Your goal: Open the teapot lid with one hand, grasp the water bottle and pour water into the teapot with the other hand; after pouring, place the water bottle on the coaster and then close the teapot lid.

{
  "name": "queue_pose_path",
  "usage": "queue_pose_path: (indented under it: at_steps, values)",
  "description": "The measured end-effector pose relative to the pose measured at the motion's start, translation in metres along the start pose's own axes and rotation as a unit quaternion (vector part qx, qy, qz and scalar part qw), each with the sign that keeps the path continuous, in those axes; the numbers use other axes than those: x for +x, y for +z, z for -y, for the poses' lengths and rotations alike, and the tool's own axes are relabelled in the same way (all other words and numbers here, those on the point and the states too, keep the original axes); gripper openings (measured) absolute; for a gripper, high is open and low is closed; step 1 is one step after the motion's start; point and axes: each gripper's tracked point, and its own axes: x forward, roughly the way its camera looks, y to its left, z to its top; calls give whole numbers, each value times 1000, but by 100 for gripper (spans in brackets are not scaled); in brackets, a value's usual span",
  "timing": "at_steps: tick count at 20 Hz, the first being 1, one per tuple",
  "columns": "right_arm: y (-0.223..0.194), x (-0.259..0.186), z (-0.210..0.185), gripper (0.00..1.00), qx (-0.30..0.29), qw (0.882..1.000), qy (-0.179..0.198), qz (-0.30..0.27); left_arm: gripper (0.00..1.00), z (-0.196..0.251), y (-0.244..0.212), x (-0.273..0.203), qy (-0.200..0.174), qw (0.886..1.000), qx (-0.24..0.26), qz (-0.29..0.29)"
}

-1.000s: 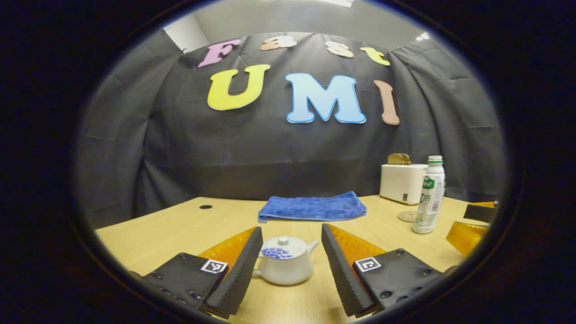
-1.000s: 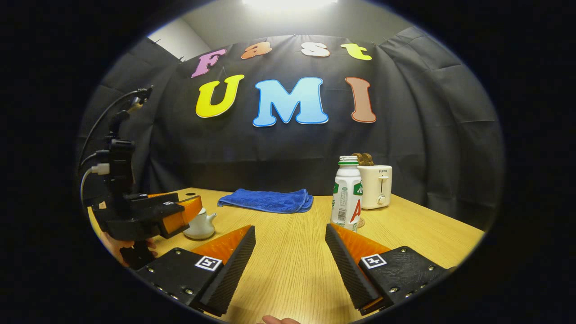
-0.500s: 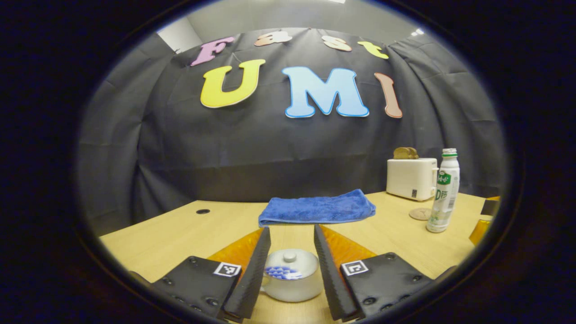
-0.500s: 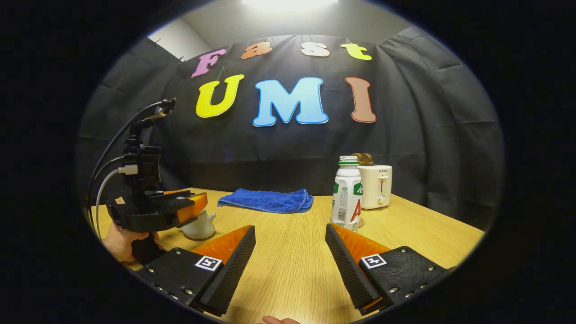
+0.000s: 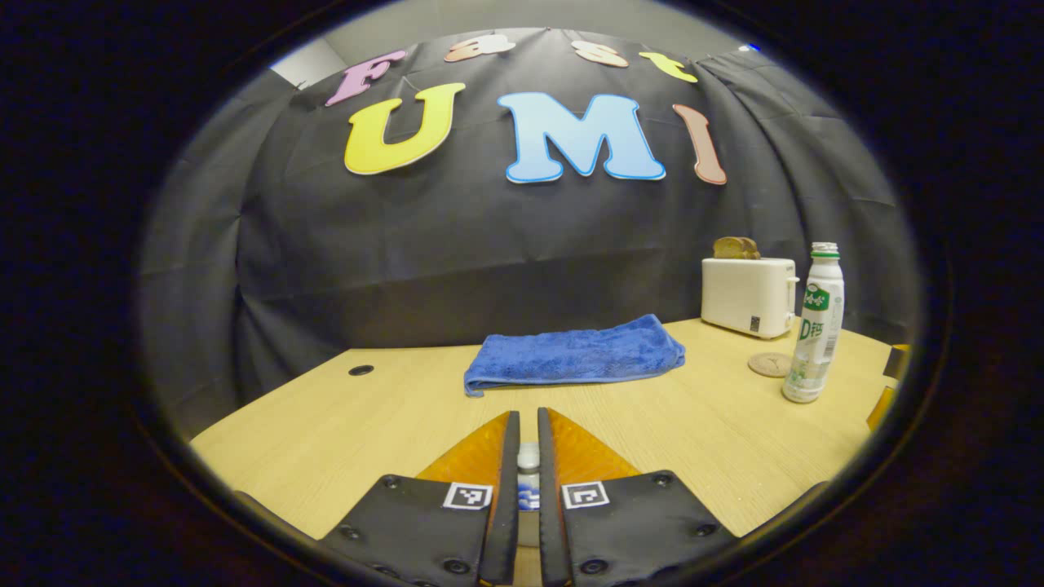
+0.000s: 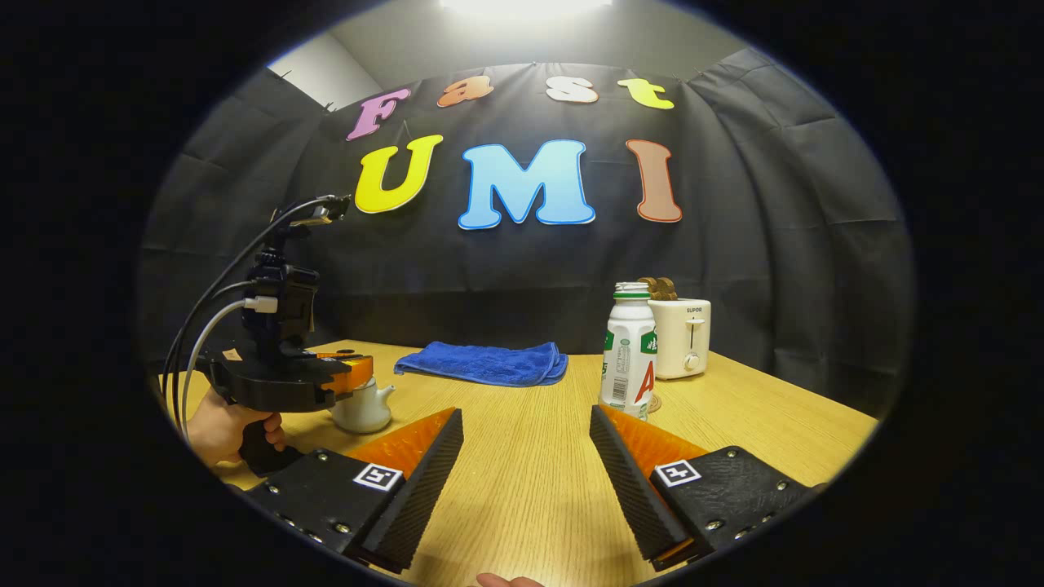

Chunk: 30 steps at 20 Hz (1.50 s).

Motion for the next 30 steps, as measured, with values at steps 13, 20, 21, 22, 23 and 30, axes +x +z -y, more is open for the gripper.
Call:
queue_pose_path:
  at_steps: [13, 20, 21, 22, 23, 30]
  values:
    - [0, 0, 0, 97, 0, 1000, 0, 1, 14, 1, 41, -22, -22, 997, -22, 65]
    - [16, 14, 22, 96, -11, 1000, 1, 22, 14, 16, 67, -93, -58, 992, -40, 103]
    - [23, 19, 32, 96, -19, 999, -10, 30, 14, 19, 69, -102, -63, 992, -39, 103]
    - [27, 25, 43, 96, -21, 999, -22, 30, 14, 22, 68, -110, -68, 992, -39, 103]
    - [25, 31, 53, 96, -16, 999, -29, 25, 14, 26, 67, -117, -77, 991, -43, 101]
    - [4, 75, 107, 97, 53, 996, -64, -28, 13, 47, 65, -133, -98, 990, -21, 102]
